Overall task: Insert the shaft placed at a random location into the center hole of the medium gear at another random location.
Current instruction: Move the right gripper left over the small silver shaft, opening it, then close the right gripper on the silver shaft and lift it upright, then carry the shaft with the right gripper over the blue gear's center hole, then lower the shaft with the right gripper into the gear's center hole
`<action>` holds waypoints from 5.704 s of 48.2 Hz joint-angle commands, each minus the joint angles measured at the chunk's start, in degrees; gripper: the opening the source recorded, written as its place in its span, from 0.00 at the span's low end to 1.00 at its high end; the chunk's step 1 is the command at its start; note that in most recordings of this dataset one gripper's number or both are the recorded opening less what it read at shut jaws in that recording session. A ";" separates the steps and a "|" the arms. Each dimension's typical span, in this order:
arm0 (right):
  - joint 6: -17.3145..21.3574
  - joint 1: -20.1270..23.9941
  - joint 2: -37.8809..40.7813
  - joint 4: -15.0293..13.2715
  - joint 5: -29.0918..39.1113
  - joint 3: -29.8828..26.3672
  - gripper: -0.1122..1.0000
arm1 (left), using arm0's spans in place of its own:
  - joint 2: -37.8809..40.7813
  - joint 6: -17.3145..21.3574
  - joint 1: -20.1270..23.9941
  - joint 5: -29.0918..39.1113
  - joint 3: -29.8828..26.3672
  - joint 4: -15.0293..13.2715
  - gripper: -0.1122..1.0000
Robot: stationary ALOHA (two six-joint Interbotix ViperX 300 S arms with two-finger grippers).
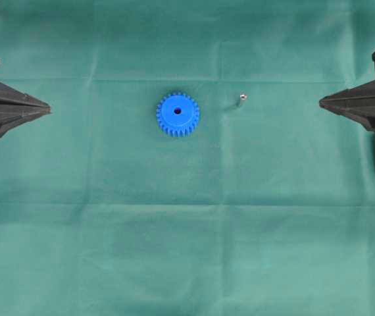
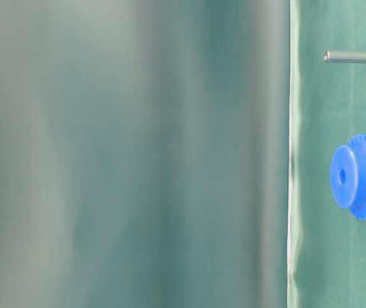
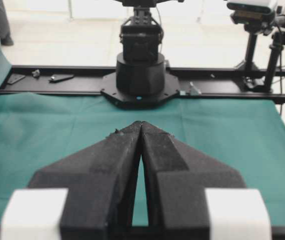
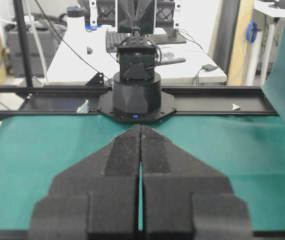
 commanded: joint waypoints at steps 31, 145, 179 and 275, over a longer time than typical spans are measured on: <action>0.09 -6.86 13.27 0.00 -2.37 0.00 0.60 | 0.62 0.09 -0.18 1.85 -2.20 0.62 0.10; -0.97 -13.27 45.35 4.04 -10.99 -6.59 0.22 | 0.97 0.18 -0.18 3.52 -1.85 0.62 0.10; -0.70 -9.58 52.38 4.04 -10.63 -15.38 0.22 | 0.97 0.00 -0.18 3.52 -1.93 0.62 0.10; -0.97 -7.21 67.06 4.04 -9.76 -28.56 0.22 | 0.97 0.09 -0.18 3.52 -1.85 0.62 0.10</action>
